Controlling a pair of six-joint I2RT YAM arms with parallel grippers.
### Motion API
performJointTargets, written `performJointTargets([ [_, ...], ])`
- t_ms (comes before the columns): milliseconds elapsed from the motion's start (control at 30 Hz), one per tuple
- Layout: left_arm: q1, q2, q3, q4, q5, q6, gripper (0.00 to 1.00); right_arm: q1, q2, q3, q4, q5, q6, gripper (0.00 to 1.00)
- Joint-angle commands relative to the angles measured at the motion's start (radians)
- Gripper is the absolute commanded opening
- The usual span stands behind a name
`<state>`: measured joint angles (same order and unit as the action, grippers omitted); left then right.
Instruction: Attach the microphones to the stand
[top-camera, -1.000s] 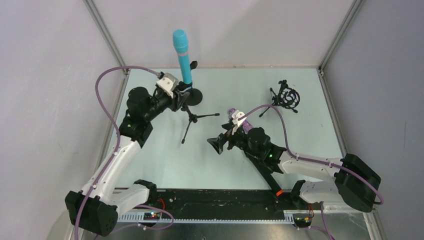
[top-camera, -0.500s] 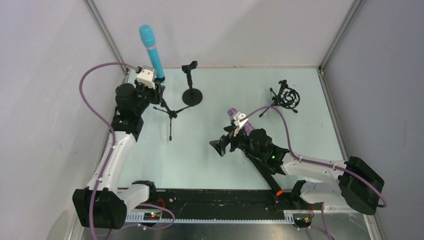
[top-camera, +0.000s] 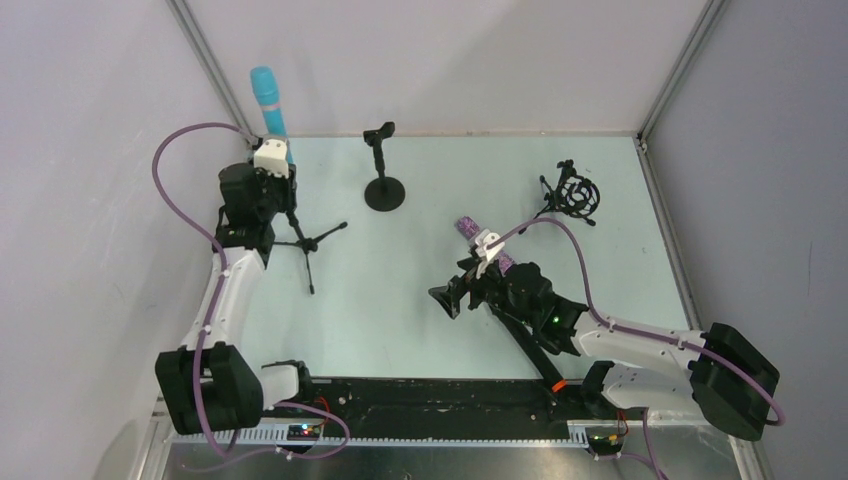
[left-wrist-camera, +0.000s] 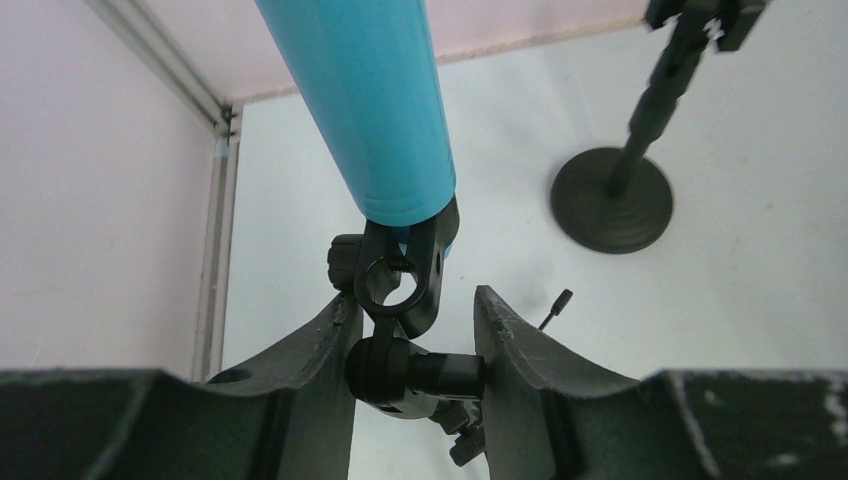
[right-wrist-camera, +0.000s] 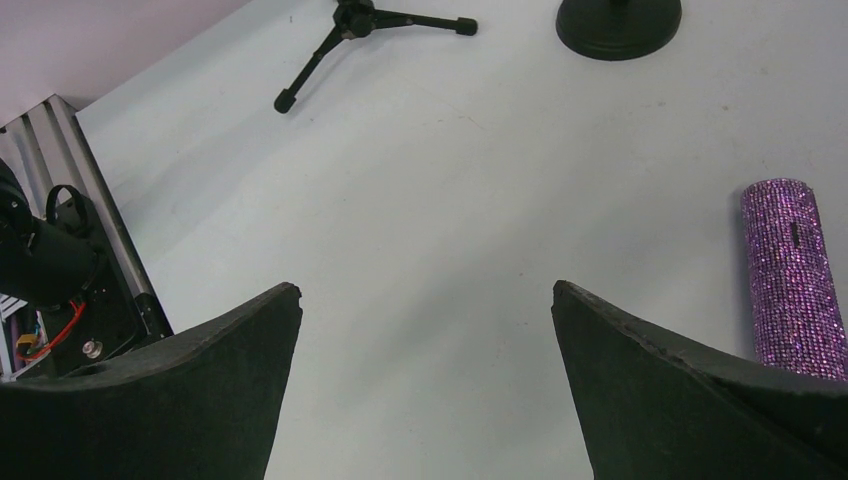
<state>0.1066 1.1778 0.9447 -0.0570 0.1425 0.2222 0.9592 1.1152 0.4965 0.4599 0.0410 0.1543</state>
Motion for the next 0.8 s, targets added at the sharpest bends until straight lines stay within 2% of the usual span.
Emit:
performJointTargets([
  [0,0.013,0.019,0.1,0.065,-0.038,0.068,0.0,-0.008,-0.036,-0.014,0.001,0.019,-0.005,0.99],
  [167,0.013,0.056,0.107,0.036,-0.021,0.066,0.0,-0.015,-0.043,-0.023,0.0,0.02,0.003,0.99],
  [600,0.013,0.032,0.068,0.068,-0.022,0.077,0.01,-0.017,-0.015,-0.041,0.035,0.024,0.008,1.0],
  [667,0.013,0.023,0.054,0.097,-0.028,0.077,0.04,-0.018,-0.01,-0.042,0.037,0.024,0.008,0.99],
  [767,0.013,0.017,0.044,0.11,-0.018,0.075,0.16,-0.017,0.003,-0.042,0.048,0.024,0.01,1.0],
])
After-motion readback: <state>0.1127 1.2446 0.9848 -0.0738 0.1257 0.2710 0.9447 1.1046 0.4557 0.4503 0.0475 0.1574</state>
